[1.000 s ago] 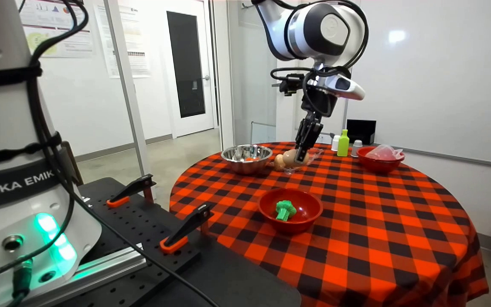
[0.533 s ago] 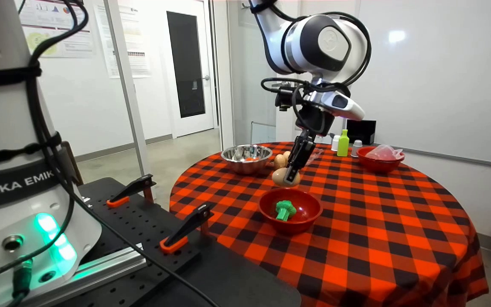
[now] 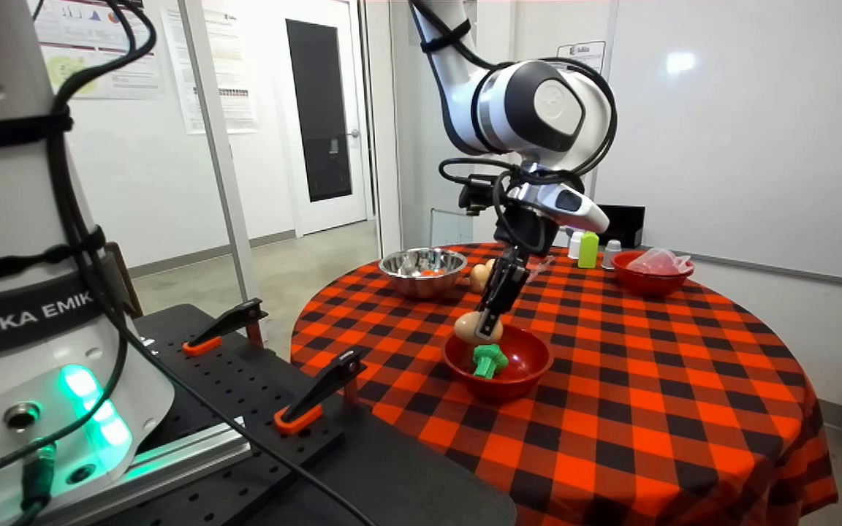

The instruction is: Pick up the egg from the table and place it in the red bowl

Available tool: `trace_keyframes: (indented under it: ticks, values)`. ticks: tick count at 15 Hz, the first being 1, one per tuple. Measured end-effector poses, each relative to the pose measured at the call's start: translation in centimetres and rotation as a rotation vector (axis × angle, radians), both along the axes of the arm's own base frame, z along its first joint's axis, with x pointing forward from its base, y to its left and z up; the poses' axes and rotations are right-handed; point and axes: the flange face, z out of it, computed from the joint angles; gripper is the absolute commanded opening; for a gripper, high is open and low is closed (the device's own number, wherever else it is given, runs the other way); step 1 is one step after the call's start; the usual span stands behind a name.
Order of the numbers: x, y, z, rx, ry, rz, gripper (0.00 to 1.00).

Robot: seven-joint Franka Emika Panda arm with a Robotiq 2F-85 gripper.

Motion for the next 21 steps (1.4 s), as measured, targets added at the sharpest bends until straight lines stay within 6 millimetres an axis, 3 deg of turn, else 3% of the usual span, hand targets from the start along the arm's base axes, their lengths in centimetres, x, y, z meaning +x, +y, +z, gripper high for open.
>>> trace_keyframes:
  ticks: [6, 13, 14, 16, 18, 21]
  values:
    - [1.1, 0.7, -1.9, -0.057, 0.029, 0.077, 0.23]
    - [2.4, -0.4, -3.8, -0.107, 0.051, 0.120, 0.23]
    - [2.4, -0.6, -4.0, -0.112, 0.054, 0.123, 0.58]
    - [2.5, -1.0, -4.4, -0.119, 0.058, 0.123, 0.80]
    - [2.7, -1.3, -4.6, -0.124, 0.059, 0.124, 0.96]
    - [2.9, -1.4, -4.7, -0.130, 0.057, 0.126, 1.00]
